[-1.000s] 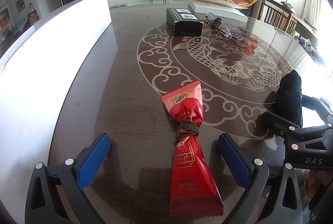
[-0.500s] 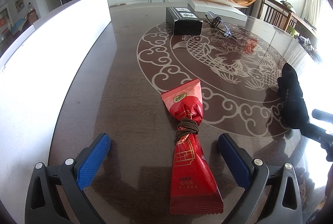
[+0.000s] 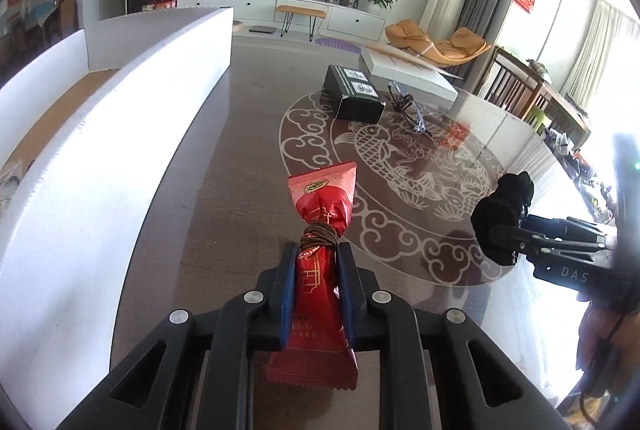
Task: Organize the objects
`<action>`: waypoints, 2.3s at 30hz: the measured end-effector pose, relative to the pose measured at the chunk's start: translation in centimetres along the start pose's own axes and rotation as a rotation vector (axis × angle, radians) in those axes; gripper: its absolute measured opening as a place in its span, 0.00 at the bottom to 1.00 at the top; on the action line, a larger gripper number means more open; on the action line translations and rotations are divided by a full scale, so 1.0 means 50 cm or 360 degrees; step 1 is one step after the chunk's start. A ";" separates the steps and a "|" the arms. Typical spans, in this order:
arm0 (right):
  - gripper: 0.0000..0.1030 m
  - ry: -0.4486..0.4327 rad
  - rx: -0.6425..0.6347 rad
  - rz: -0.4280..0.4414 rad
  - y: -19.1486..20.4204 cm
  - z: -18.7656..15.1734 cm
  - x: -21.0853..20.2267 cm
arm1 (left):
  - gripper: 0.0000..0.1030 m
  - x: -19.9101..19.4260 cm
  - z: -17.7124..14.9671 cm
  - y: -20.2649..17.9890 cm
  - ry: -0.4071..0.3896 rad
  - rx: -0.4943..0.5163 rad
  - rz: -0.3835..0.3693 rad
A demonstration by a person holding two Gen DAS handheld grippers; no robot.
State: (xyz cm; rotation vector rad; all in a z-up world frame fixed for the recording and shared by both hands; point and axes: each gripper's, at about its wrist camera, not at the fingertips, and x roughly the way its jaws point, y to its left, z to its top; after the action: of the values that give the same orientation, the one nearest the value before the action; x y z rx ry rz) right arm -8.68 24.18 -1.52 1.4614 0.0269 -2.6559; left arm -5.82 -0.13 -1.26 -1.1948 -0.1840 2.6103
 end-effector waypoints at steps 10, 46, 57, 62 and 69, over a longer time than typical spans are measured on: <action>0.55 -0.0271 -0.0150 0.0354 0.180 0.103 -0.145 | 0.18 -0.239 0.101 0.118 -0.0342 -0.0204 0.0015; 0.96 -0.0172 -0.0071 -0.0237 0.054 -0.014 -0.003 | 0.84 -0.265 0.085 0.169 -0.0350 -0.0329 0.0295; 0.96 -0.0136 0.0407 -0.0361 -0.145 -0.126 -0.013 | 0.84 -0.189 0.033 -0.112 -0.0162 0.0113 -0.0061; 0.96 -0.0133 0.0413 -0.0351 -0.144 -0.136 -0.007 | 0.84 -0.126 -0.008 -0.180 -0.0046 0.0222 -0.0107; 1.00 -0.0092 0.0404 -0.0364 -0.142 -0.137 0.003 | 0.84 -0.019 -0.051 -0.176 0.0048 0.0274 0.0007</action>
State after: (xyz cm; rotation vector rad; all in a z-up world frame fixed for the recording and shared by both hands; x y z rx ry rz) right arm -3.74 31.68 -5.57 1.5339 -0.1637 -2.9779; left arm -1.65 8.01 -0.26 -1.1746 0.0484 2.5500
